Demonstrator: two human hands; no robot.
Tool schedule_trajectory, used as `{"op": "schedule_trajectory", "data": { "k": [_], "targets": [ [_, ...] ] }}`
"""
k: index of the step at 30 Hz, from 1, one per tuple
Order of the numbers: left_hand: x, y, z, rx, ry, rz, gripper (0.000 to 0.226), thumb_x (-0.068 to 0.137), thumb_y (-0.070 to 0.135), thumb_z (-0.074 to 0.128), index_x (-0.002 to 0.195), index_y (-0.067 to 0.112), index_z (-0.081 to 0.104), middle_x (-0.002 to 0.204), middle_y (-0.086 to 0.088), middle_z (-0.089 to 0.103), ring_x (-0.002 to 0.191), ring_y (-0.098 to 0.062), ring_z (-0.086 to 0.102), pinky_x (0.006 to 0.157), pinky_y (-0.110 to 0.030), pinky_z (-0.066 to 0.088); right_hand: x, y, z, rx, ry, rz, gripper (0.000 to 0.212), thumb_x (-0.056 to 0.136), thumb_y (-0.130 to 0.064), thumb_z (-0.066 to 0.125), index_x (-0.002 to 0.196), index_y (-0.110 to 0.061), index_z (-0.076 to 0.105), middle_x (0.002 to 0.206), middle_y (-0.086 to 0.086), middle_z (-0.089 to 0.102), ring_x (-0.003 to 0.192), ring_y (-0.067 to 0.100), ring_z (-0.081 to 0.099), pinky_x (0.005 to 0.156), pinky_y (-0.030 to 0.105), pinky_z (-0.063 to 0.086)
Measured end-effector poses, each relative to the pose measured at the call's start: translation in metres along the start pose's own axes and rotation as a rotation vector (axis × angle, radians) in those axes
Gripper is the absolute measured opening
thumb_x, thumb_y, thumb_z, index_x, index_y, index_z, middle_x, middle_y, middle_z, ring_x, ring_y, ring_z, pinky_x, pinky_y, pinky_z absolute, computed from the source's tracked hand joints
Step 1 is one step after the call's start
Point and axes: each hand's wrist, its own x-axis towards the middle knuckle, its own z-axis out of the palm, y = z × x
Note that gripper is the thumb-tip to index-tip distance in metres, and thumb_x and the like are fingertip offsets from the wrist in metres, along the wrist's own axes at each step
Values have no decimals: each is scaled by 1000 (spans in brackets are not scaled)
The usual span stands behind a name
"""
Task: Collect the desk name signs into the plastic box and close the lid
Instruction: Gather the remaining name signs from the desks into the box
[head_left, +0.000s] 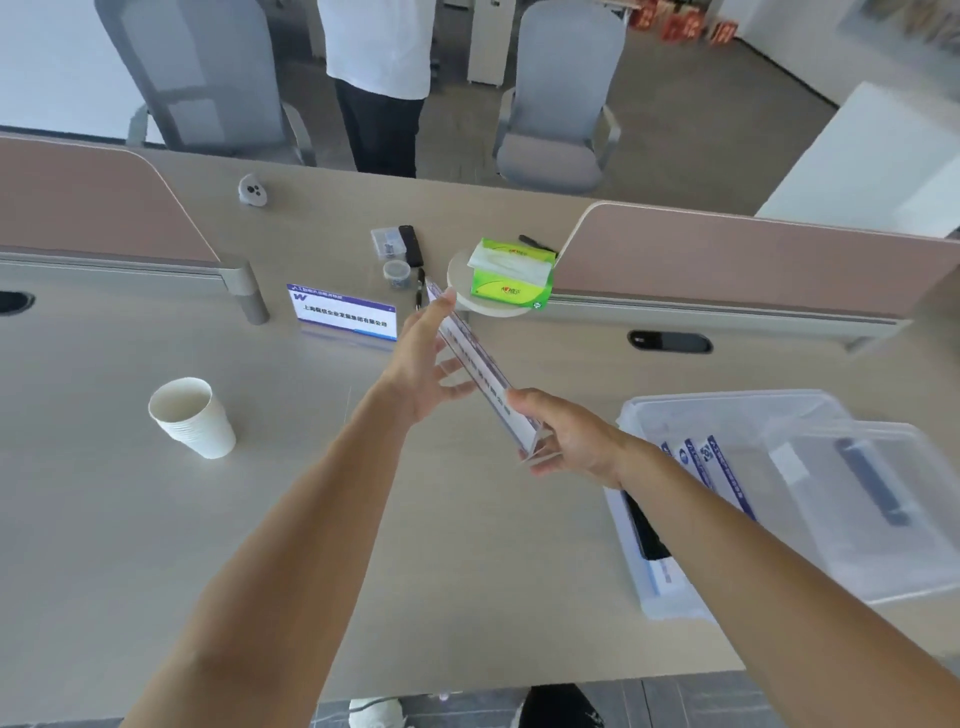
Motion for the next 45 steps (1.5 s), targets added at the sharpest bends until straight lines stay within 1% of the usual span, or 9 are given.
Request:
{"op": "schedule_trajectory", "data": {
  "k": [8,14,17,20,25,31,35,39,45],
  "targets": [
    [-7,-41,114,103,-37,68,60,78,51,72,131,35,49,120,-3,55,101,-27,61,87,-56,52,-52,50,-93,42,37,-57,19,96,-56,43,103,-46,56,109,-25,50,101,16,60,108,43,44],
    [-16,-93,209,112,64,76,54,70,50,76,117,36,56,121,-7,57,101,-30,63,83,-58,53,-84,103,-183,-1,-12,-104,54,81,-77,46,126,-49,54,139,-7,50,106,20,63,105,44,47],
    [-22,-114,248,134,107,78,33,76,48,73,102,35,57,110,-4,57,99,-29,62,86,-57,52,-100,126,-219,9,-42,-122,68,71,-82,47,131,-49,53,138,-6,51,111,17,59,107,45,45],
    [-28,-130,278,216,168,80,38,77,48,71,107,32,54,98,-3,59,90,-27,64,86,-56,53,-112,139,-247,2,-28,-149,82,70,-86,45,141,-46,47,141,-11,49,119,13,52,111,46,38],
    [-28,-156,318,478,168,107,50,75,49,72,115,33,47,90,0,68,84,-21,66,86,-53,53,-125,138,-279,-35,43,-204,60,82,-74,46,129,-38,57,125,-5,66,114,19,64,103,45,48],
    [-13,-174,347,507,34,-23,59,68,55,73,117,36,45,80,1,71,77,-22,68,68,-40,54,-126,142,-276,-239,207,-196,10,96,-42,55,105,-44,58,111,-10,68,103,13,62,89,32,48],
    [3,-191,351,511,-51,-57,62,68,57,73,121,37,47,98,0,66,86,-20,64,81,-48,53,-118,153,-276,-352,387,-98,21,99,-21,45,110,-14,61,102,15,69,83,26,64,69,34,47],
    [22,-203,362,695,-114,52,79,58,67,71,129,37,51,127,1,51,91,-11,56,81,-38,48,-115,171,-289,-370,446,-3,23,96,-18,43,105,-4,59,81,12,60,67,25,54,62,34,42],
    [56,-229,379,940,-227,125,60,78,45,71,133,30,52,94,8,62,72,-2,57,60,-20,44,-103,205,-313,-399,451,115,17,96,-15,41,86,-16,55,74,6,55,61,22,53,54,30,43]
  ]
}}
